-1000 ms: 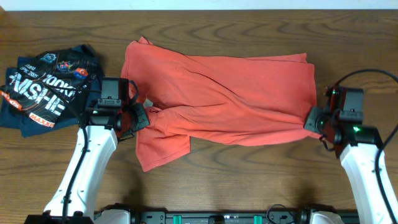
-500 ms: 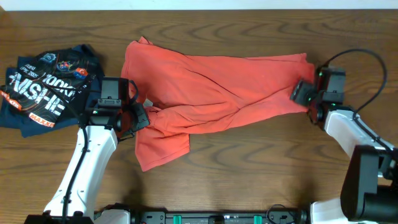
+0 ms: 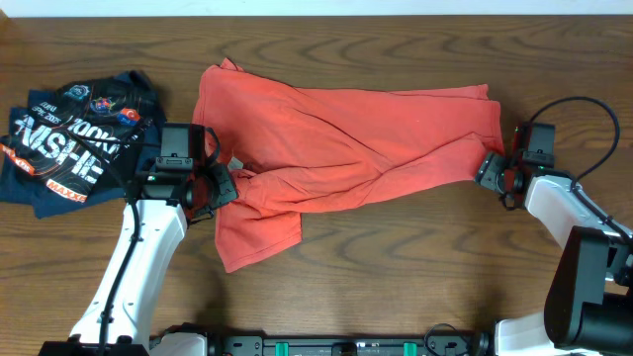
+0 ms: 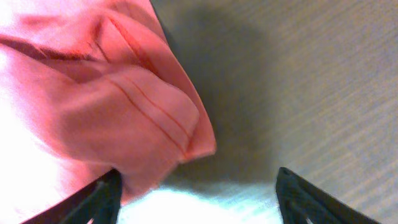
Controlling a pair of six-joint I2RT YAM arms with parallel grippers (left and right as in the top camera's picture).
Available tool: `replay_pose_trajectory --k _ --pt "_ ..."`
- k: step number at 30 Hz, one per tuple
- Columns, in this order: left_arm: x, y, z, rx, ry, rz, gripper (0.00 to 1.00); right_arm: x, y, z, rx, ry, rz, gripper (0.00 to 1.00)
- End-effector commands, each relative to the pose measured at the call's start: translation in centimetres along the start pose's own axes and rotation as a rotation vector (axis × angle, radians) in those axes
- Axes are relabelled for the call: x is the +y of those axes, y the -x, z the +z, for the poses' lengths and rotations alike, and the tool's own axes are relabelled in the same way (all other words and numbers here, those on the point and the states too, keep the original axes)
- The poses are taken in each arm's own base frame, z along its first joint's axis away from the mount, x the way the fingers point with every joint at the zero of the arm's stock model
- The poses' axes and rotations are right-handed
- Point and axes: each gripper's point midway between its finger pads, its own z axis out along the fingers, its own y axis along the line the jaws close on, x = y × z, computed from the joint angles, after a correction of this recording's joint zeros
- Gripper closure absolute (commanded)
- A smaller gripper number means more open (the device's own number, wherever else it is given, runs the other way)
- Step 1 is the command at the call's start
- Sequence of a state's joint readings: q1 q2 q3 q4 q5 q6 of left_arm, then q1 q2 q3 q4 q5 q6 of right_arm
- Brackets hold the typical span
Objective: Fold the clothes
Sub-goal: 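Pull the hem corners apart, left gripper left and right gripper right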
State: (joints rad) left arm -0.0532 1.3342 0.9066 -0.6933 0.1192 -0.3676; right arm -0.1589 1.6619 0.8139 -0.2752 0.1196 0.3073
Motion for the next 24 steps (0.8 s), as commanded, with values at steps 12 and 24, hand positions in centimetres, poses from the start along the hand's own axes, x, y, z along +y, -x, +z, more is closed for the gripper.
replay_pose_trajectory --k 12,24 --pt "0.5 0.1 0.2 -0.003 0.022 0.003 0.94 2.8 1.2 -0.4 -0.029 0.164 0.040 0.44" --pt "0.5 0.1 0.2 -0.003 0.022 0.003 0.94 1.7 1.9 -0.3 -0.064 0.100 0.101 0.55"
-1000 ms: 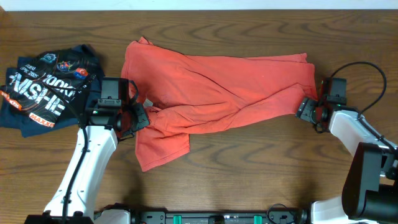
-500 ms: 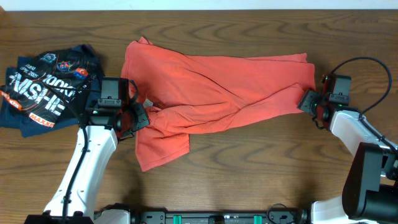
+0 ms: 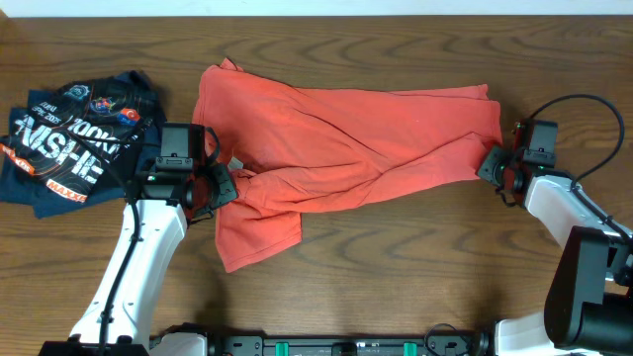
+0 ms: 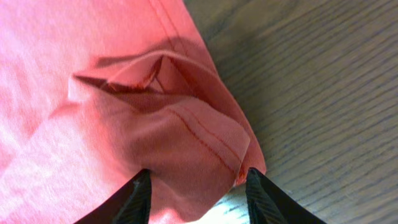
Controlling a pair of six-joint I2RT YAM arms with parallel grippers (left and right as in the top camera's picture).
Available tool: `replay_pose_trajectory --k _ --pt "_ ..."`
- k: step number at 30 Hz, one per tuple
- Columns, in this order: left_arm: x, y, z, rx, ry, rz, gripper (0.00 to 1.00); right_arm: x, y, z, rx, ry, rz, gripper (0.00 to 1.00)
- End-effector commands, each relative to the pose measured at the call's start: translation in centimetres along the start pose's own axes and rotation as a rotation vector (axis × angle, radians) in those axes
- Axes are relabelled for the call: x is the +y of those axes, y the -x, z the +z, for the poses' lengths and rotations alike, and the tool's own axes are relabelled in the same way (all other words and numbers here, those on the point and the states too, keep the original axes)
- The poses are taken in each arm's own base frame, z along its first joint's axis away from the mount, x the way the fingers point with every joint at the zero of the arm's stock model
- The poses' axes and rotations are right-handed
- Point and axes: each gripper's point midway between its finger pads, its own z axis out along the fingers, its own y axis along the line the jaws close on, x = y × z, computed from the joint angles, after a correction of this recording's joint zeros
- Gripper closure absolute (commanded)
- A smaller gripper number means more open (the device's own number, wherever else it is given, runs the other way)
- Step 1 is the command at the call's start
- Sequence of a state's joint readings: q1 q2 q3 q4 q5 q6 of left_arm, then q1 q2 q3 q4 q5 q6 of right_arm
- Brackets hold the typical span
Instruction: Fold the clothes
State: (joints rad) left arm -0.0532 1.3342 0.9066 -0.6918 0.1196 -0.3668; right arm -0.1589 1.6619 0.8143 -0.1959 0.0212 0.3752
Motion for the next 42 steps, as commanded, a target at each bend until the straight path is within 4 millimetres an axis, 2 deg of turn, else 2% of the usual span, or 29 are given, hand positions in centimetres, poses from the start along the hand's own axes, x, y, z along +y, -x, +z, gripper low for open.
replay_pose_trajectory --k 1,11,19,22,24,26,37,40,42 --pt "0.5 0.0 0.2 -0.002 0.023 0.002 0.93 -0.4 0.6 -0.1 -0.027 -0.017 0.026 0.55" --pt "0.5 0.0 0.2 -0.002 0.023 0.002 0.94 -0.8 -0.5 1.4 0.015 -0.034 0.028 0.57" --pt "0.5 0.0 0.2 -0.002 0.023 0.002 0.93 -0.4 0.6 1.7 -0.029 -0.016 0.045 0.61" --pt "0.5 0.0 0.2 -0.002 0.023 0.002 0.94 -0.1 1.1 1.6 -0.053 -0.005 0.045 0.71" --pt "0.5 0.0 0.2 -0.002 0.023 0.002 0.94 -0.1 1.3 1.6 -0.059 -0.003 0.046 0.83" --pt "0.5 0.0 0.2 -0.002 0.023 0.002 0.93 -0.1 1.3 1.6 -0.058 -0.003 0.045 0.98" --pt "0.5 0.1 0.2 -0.002 0.023 0.002 0.93 0.1 1.1 1.6 -0.049 0.006 0.043 0.99" --pt "0.5 0.2 0.0 -0.006 0.020 0.003 0.94 1.1 1.5 0.6 -0.054 0.058 0.013 0.99" --pt "0.2 0.4 -0.4 -0.013 0.012 0.011 0.94 1.4 2.4 -1.1 -0.082 0.069 0.012 0.99"
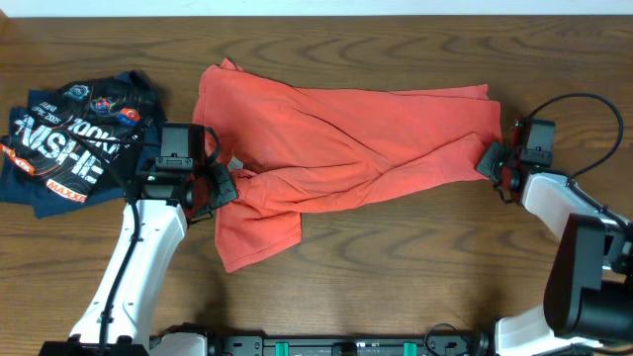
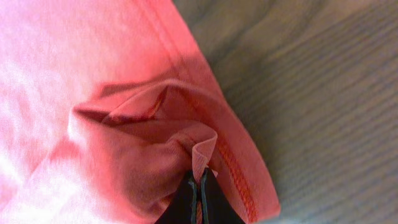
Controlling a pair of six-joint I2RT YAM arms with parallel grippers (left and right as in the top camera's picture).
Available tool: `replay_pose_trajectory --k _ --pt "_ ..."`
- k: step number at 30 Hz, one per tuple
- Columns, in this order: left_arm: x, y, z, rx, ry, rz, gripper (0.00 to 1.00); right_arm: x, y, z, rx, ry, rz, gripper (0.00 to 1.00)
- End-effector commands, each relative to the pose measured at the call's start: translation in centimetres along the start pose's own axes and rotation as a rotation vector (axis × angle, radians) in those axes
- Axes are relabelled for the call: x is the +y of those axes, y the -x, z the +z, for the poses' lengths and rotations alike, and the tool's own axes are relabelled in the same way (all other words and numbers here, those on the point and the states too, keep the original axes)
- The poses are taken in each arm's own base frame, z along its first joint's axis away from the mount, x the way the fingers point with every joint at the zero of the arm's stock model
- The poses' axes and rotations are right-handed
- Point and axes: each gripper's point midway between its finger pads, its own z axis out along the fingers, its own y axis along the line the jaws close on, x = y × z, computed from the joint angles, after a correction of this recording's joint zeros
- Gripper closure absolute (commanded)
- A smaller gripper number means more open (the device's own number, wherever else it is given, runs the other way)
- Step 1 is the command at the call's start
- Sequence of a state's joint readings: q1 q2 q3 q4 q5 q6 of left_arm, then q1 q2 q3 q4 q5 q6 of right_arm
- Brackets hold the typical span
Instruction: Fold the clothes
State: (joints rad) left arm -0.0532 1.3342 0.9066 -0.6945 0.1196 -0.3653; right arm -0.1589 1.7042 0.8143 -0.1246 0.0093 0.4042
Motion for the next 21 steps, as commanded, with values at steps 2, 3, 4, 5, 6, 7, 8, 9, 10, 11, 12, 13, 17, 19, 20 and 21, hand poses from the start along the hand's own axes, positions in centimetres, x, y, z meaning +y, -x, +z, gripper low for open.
replay_pose_trajectory --k 2,3,4,5,6,7,8,9,10,11,12,13,17,19,20,21 --pt "-0.6 0.8 -1.3 -0.025 -0.029 0.042 0.94 1.6 3.6 -5.1 -0.112 0.062 -0.052 0.99" --pt "-1.0 0.9 -1.8 -0.031 -0.046 0.050 0.94 1.7 4.3 -6.6 -0.137 0.058 -0.060 0.99" --pt "-1.2 1.1 -2.4 -0.039 -0.058 0.051 0.94 1.6 5.0 -8.1 -0.162 0.047 -0.062 0.99" --pt "-1.5 1.2 -3.1 -0.044 -0.072 0.054 0.94 1.5 5.7 -9.8 -0.186 0.034 -0.062 0.99" --pt "-1.9 1.3 -3.8 -0.051 -0.088 0.059 0.94 1.2 6.4 -11.8 -0.217 0.015 -0.063 0.99" --pt "-2.3 1.4 -4.5 -0.058 -0.105 0.065 0.94 1.1 6.9 -13.5 -0.242 0.004 -0.069 0.99" --pt "-2.6 1.5 -5.3 -0.064 -0.119 0.069 0.94 1.0 7.5 -15.3 -0.270 -0.003 -0.076 0.99" --pt "-2.9 1.6 -6.3 -0.070 -0.135 0.071 0.94 0.9 8.0 -16.9 -0.296 -0.010 -0.081 0.99" --pt "-3.1 1.6 -7.2 -0.072 -0.148 0.070 0.94 0.7 8.3 -18.6 -0.321 -0.016 -0.076 0.99" --pt "-3.3 1.6 -8.1 -0.072 -0.164 0.067 0.94 0.5 8.7 -20.1 -0.347 -0.022 -0.070 0.99" --pt "-3.5 1.6 -9.2 -0.069 -0.181 0.061 0.94 0.2 9.1 -21.8 -0.377 -0.028 -0.061 0.99" --pt "-3.7 1.6 -10.3 -0.069 -0.200 0.053 0.94 0.0 9.4 -23.1 -0.400 -0.028 -0.055 0.99" --pt "-3.7 2.7 -14.8 -0.106 -0.261 0.007 0.94 -0.6 10.2 -27.7 -0.473 -0.023 -0.029 0.99" --pt "-3.7 3.4 -17.0 -0.142 -0.294 -0.014 0.94 -0.8 10.5 -29.8 -0.505 -0.022 -0.025 0.99" --pt "-3.7 3.7 -18.1 -0.160 -0.313 -0.023 0.94 -0.8 10.7 -30.7 -0.520 -0.021 -0.031 0.99" --pt "-3.9 4.0 -19.1 -0.179 -0.335 -0.025 0.94 -0.8 10.8 -31.6 -0.533 -0.021 -0.040 0.99"
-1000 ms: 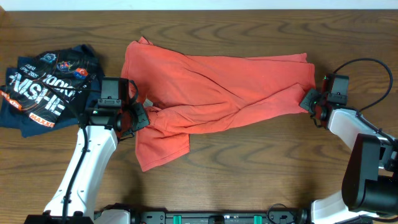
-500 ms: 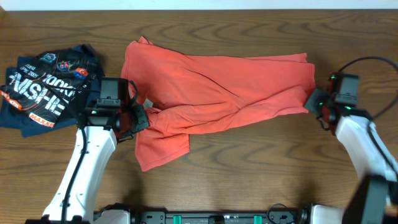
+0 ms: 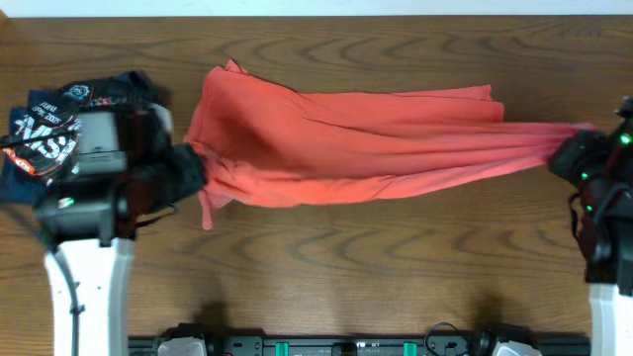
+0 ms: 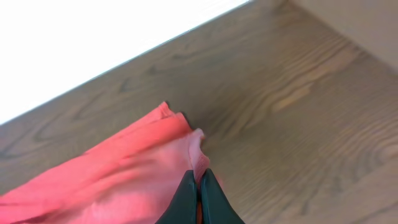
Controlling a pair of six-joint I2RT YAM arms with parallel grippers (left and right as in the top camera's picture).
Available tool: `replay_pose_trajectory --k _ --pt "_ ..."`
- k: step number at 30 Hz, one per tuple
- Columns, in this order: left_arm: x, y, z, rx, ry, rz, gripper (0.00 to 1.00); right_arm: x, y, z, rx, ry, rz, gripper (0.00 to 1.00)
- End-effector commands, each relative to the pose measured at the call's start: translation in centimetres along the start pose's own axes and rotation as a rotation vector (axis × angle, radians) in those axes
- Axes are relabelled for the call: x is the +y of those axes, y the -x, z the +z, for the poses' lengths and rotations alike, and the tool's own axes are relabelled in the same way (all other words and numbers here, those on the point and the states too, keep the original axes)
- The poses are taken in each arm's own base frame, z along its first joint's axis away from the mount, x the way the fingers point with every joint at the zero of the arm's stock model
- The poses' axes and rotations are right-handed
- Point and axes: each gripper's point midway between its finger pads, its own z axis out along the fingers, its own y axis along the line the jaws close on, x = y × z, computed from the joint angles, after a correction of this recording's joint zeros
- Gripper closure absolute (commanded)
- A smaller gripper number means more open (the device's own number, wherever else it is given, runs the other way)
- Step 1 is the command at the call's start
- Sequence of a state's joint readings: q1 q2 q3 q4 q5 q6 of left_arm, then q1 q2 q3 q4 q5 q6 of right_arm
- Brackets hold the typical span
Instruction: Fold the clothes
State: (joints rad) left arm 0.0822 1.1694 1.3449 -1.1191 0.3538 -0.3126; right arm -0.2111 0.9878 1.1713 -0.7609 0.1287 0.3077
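Observation:
The red shirt point(image 3: 346, 143) hangs stretched in a long band between my two raised arms. At its left end, in the overhead view, my left gripper point(image 3: 195, 168) is shut on a bunched part of the cloth, and a short tail droops below it. My right gripper point(image 3: 572, 150) pinches the right end. In the right wrist view that gripper point(image 4: 199, 180) is shut on a folded edge of the red shirt point(image 4: 124, 174), with the wooden table point(image 4: 298, 112) well below.
A dark blue printed garment point(image 3: 45, 124) lies crumpled at the far left, partly covered by my left arm. The table's back edge point(image 3: 316, 12) runs along the top. A black rail point(image 3: 346, 346) lines the front edge.
Both arms have risen and moved apart. The shirt, which lay crumpled on the table with a flap toward the front, is now pulled taut between the grippers.
My right gripper stood open beside the shirt's right corner, while the left sat at the shirt's left side. Then the right jaws straddled a fold of the hem, and then they were shut on it. Now both grippers hold the shirt up and stretched.

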Motion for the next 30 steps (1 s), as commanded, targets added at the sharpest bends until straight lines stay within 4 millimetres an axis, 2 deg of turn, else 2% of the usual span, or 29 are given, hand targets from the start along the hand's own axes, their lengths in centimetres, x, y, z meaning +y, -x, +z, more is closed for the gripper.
replay_pose_trajectory --k 1,8,14,17,19,21,24,26,30 --pt "-2.4 1.6 -3.9 -0.082 -0.128 0.025 0.94 -0.5 2.9 -2.7 -0.087 -0.021 -0.028 0.99" --pt "-5.9 3.1 -10.2 -0.238 -0.273 0.103 0.94 -0.3 6.6 -7.1 -0.177 -0.014 -0.026 0.99" --pt "-7.7 3.2 -16.1 -0.410 -0.312 0.173 0.94 -2.1 10.1 -11.1 -0.290 -0.100 0.012 0.99" --pt "-8.5 3.1 -18.4 -0.478 -0.326 0.206 0.94 -2.8 11.2 -12.4 -0.334 -0.125 0.022 0.99" --pt "-8.7 3.5 -19.2 -0.514 -0.320 0.223 0.94 -2.9 11.8 -12.7 -0.352 -0.130 0.030 0.99" --pt "-8.6 4.0 -19.2 -0.528 -0.308 0.222 0.94 -2.8 11.8 -12.3 -0.345 -0.124 0.028 0.99" --pt "-8.2 4.9 -17.7 -0.488 -0.295 0.201 0.94 -1.8 11.4 -10.1 -0.282 -0.087 -0.010 0.99" --pt "-7.7 6.0 -15.7 -0.436 -0.280 0.176 0.94 -1.1 10.9 -8.1 -0.223 -0.061 -0.031 0.99" --pt "-6.6 8.3 -10.9 -0.312 -0.247 0.119 0.94 -0.4 9.2 -2.7 -0.075 -0.044 -0.052 0.99"
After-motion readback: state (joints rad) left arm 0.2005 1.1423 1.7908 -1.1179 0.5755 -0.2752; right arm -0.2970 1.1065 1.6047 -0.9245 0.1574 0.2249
